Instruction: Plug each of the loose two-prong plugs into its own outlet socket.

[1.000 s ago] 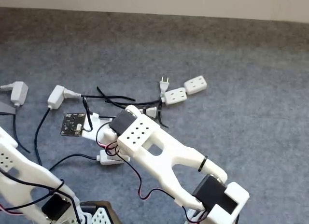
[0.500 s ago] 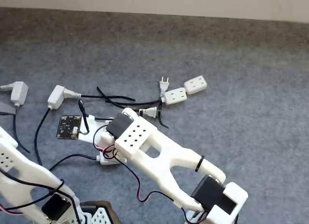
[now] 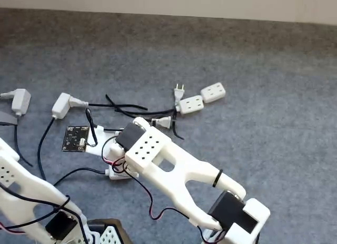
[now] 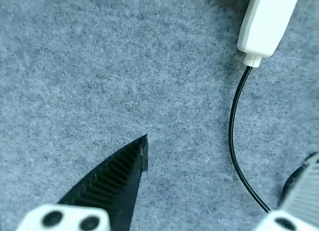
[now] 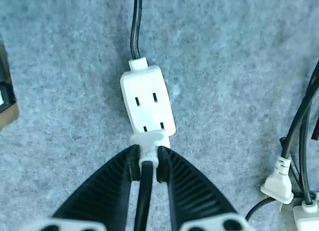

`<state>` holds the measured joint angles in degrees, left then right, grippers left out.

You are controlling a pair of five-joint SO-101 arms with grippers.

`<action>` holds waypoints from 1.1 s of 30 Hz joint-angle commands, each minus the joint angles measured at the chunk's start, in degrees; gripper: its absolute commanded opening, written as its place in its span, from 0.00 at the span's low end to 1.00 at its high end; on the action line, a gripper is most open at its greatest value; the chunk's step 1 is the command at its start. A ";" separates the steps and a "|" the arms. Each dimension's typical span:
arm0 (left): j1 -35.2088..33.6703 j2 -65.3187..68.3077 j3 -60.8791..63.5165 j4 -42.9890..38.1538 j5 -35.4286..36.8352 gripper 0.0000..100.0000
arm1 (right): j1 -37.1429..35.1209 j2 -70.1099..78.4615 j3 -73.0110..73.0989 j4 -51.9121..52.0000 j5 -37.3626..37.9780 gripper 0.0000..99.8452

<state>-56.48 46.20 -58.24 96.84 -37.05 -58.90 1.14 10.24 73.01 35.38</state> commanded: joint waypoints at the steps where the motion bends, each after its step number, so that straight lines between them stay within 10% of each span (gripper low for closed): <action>1: -0.13 -0.75 -1.98 -0.18 -0.35 0.45 | -0.75 -0.84 -3.91 2.42 -0.35 0.01; 33: 0.40 -0.75 -1.98 -0.53 -0.35 0.45 | -0.66 -0.66 -4.26 -1.80 -0.35 0.01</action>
<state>-56.48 46.20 -58.24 96.84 -37.05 -59.25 1.32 7.16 72.22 35.38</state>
